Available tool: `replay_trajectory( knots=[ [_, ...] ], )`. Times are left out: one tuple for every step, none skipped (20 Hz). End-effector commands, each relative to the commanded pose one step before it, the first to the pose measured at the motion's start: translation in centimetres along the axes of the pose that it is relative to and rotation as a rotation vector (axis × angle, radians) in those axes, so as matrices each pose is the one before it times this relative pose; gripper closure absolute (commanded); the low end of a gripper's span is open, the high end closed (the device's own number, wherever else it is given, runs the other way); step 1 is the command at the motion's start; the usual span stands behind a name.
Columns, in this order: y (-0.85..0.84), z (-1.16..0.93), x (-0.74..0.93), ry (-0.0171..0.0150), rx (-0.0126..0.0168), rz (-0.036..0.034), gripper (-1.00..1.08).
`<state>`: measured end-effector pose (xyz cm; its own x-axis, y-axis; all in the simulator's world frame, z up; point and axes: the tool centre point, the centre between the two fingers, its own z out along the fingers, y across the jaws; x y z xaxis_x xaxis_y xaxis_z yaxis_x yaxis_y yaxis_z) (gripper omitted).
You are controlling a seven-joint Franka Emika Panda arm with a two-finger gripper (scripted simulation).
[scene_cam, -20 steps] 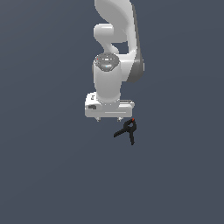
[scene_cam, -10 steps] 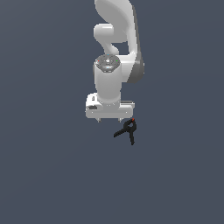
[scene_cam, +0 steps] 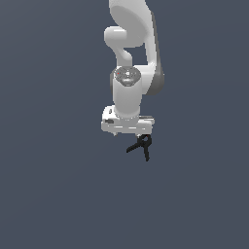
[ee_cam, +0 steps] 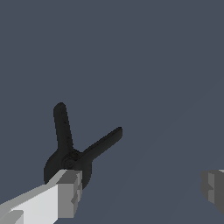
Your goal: Pick up the object and move it to a goal position.
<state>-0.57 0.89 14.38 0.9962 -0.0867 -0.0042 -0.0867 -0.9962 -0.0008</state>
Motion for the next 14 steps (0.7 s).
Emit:
replay_trajectory(
  knots=[
    [-0.841,0.691,-0.215,-0.00001,0.00065,0.03542,-0.92],
    [-0.368,0.311,-0.114,0.0001,0.00024,0.01647,-0.92],
    [-0.386,0.329,-0.132,0.00011,0.00023,0.01748,-0.92],
    [-0.401,0.347,-0.151,0.00012,0.00021,0.0185,-0.92],
    [-0.416,0.363,-0.172,0.00013,0.00018,0.0194,-0.92],
    [-0.411,0.365,-0.186,0.00014,0.00015,0.01958,-0.92],
    [-0.404,0.364,-0.199,0.00015,0.00011,0.01958,-0.92],
    [-0.395,0.362,-0.212,0.00016,0.00008,0.01959,-0.92],
    [-0.387,0.361,-0.225,0.00018,0.00004,0.01959,-0.92],
    [-0.378,0.36,-0.237,0.00019,0.00001,0.0196,-0.92],
    [-0.367,0.356,-0.247,0.00021,-0.00002,0.01951,-0.92],
    [-0.342,0.34,-0.247,0.00022,-0.00005,0.01867,-0.92],
    [-0.315,0.32,-0.244,0.00023,-0.00007,0.01766,-0.92],
    [-0.289,0.301,-0.238,0.00023,-0.00009,0.01666,-0.92]
  ],
)
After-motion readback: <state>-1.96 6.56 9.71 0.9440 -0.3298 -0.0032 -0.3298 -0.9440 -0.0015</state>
